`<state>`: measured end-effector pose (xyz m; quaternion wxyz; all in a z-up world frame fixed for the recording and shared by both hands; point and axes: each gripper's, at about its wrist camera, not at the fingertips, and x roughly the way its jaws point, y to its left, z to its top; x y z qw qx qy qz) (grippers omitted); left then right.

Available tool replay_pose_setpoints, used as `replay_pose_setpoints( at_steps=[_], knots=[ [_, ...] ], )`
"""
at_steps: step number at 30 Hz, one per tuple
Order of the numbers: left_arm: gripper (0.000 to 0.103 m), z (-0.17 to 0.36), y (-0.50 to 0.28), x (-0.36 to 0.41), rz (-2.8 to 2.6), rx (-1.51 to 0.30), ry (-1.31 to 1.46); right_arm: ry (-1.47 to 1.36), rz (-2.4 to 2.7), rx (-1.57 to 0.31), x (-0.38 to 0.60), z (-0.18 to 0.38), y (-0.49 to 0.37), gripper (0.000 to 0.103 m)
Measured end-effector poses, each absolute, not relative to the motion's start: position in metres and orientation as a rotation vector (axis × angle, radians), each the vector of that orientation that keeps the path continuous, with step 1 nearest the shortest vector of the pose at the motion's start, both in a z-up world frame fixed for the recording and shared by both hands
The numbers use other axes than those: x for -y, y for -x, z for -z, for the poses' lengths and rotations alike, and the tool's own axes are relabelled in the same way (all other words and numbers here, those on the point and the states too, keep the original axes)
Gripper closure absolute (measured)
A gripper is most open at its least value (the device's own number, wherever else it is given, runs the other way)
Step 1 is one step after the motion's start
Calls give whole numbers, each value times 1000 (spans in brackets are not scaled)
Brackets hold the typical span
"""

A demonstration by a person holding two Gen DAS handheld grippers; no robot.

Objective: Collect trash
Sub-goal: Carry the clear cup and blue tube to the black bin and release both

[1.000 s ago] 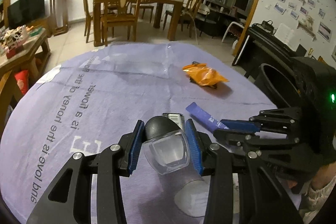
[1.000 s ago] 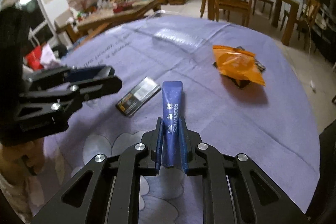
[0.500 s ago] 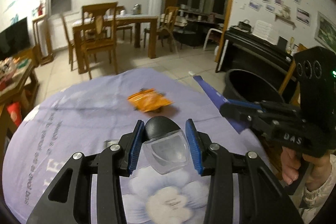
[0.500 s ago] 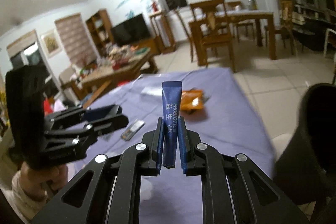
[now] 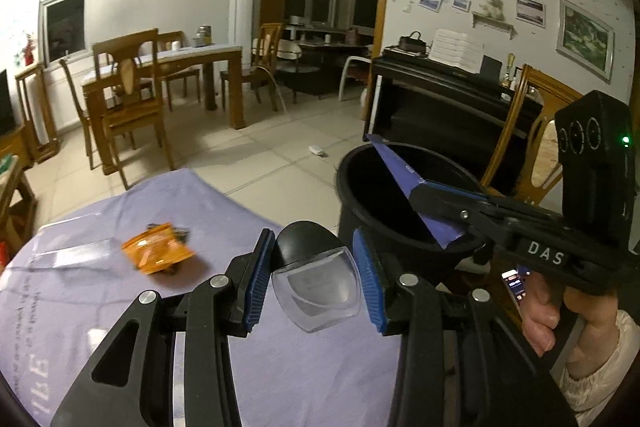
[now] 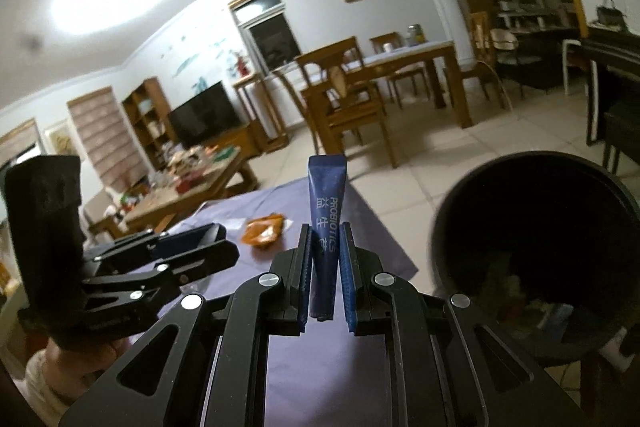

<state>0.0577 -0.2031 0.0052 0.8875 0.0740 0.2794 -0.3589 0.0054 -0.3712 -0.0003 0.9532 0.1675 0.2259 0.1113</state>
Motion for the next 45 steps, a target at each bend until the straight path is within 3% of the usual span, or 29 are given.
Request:
replay_pose_setpoints(
  at_steps=[23,38,40,41,42,45],
  knots=[
    [62,28,-77,355,936,-647,-187,-569,20,-417,550,63,29,89],
    [62,46,-87,385,947,-702,-229,-643,41,-450,565,101,19,89],
    [61,48,-88,388,943,-709,-236,-654,53,-455,568,105,19,81],
    [60,50,-88,388,936,-712,-244,-666,62,-457,568,106,21,67],
    [51,50,-88,389,929,-716,-252,-674,66,-455,566,107,23,53],
    [23,48,-89,387,901,-707,-252,-684,83,-444,570,109,26,42]
  ],
)
